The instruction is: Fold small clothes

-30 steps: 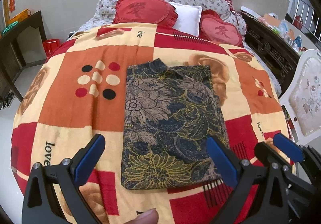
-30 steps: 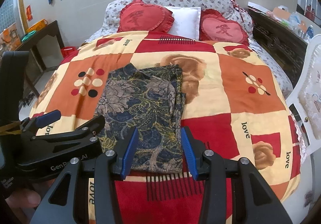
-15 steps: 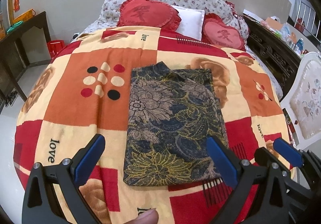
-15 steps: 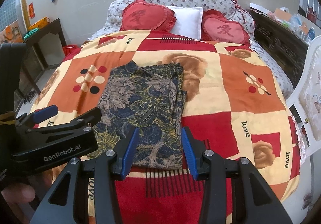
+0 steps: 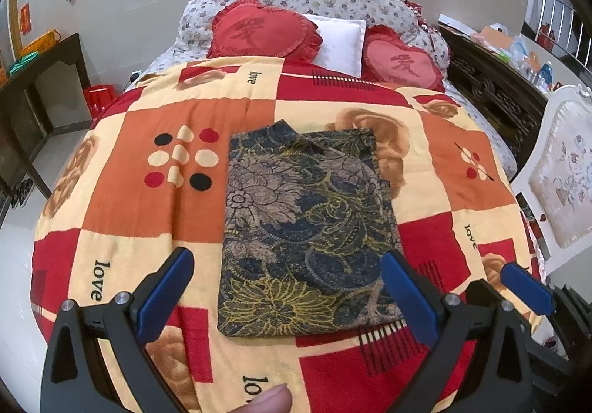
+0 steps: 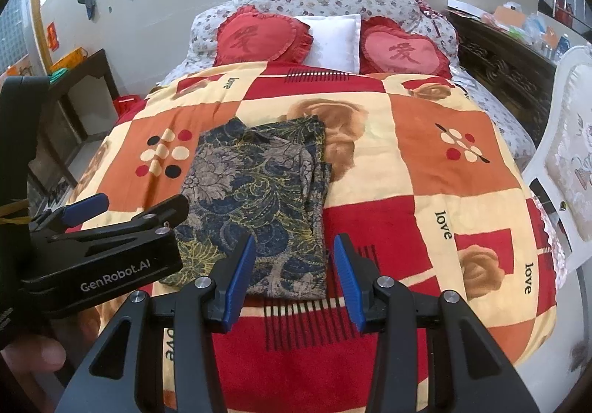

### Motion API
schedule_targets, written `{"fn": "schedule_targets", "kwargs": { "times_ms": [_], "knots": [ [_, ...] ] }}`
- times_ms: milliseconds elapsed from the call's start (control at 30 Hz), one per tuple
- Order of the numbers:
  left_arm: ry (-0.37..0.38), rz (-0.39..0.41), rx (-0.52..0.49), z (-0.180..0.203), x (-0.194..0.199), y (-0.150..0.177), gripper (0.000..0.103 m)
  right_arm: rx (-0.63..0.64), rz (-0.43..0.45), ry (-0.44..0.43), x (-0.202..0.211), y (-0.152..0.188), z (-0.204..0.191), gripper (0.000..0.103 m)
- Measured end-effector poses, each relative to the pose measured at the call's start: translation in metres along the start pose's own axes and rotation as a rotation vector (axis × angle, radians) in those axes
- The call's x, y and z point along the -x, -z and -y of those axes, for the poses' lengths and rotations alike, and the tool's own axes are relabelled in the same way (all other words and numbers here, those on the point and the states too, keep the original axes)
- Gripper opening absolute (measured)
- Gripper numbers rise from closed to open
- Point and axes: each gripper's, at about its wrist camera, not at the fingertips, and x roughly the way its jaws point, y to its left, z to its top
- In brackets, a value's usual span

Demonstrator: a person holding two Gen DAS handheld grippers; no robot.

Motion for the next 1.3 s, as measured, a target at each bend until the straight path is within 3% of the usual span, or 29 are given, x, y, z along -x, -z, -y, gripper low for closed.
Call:
{"fn": "schedule_targets", "kwargs": {
  "times_ms": [600, 1033, 1300],
  "knots": [
    [-0.035, -0.036, -0.004, 0.001, -0.016, 0.009, 0.103, 0.003, -0.027, -0.018, -0.015, 0.002, 0.002, 0.047],
    [-0.054, -0.087, 0.004, 0.002, -0.049, 0.013, 0.103, -0.017, -0.047, -0.041, -0.031, 0.005, 0.015, 0.047],
    [-0.069, -0.053, 0.048, -0.011, -0.058, 0.01, 0.103, 0.044, -0.052, -0.018, -0.041, 0.001, 0.001, 0.047]
  ]
}}
